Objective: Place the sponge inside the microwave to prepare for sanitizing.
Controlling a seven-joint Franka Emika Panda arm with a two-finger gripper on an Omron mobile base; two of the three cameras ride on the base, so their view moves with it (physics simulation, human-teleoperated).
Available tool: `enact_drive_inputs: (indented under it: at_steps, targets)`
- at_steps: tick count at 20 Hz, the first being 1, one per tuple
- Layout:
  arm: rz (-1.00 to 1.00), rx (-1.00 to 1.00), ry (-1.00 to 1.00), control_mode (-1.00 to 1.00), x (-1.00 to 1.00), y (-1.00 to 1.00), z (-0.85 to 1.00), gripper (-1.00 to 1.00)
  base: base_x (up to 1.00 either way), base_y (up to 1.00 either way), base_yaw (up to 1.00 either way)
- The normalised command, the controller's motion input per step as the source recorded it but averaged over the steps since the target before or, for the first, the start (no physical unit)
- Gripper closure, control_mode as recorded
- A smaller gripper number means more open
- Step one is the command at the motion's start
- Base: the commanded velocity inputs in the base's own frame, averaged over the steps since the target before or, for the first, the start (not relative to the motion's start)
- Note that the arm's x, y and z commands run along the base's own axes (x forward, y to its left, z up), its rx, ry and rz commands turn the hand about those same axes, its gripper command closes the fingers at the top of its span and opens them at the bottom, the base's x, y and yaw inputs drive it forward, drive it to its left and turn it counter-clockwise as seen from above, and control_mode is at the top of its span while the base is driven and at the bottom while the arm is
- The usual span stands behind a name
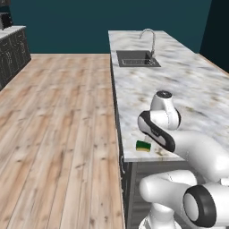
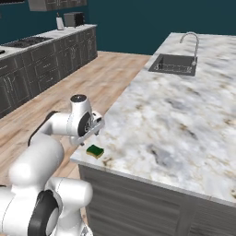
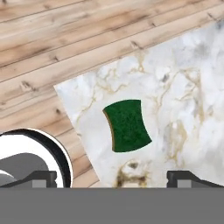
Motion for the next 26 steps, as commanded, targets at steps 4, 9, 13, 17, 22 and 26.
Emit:
enact_drive_inputs:
  at_steps: [4,9,13,17,22,26]
  targets:
    - [0.05,-0.01,0.03,-1.00,0.25,0.00,-0.36,-1.00,0.00,0.00,0.00]
    - [0.02,-0.02,0.09,-1.00,0.32,0.00,-0.36,-1.00,0.00,0.00,0.00]
    - [0.00,-0.01,0.11,-1.00,0.18,0.00,-0.39,-1.00,0.00,0.00,0.00]
    - [0.01,0.00,0.05,-1.00,0.09,-0.03,-0.29,-1.00,0.00,0.00,0.00]
    - [0.04,0.00,0.00,-1.00,0.18,-0.07,-0.13,-1.00,0.00,0.00,0.00]
    - [0.04,0.00,0.00,-1.00,0.11,0.00,-0.17,-1.00,0.00,0.00,0.00]
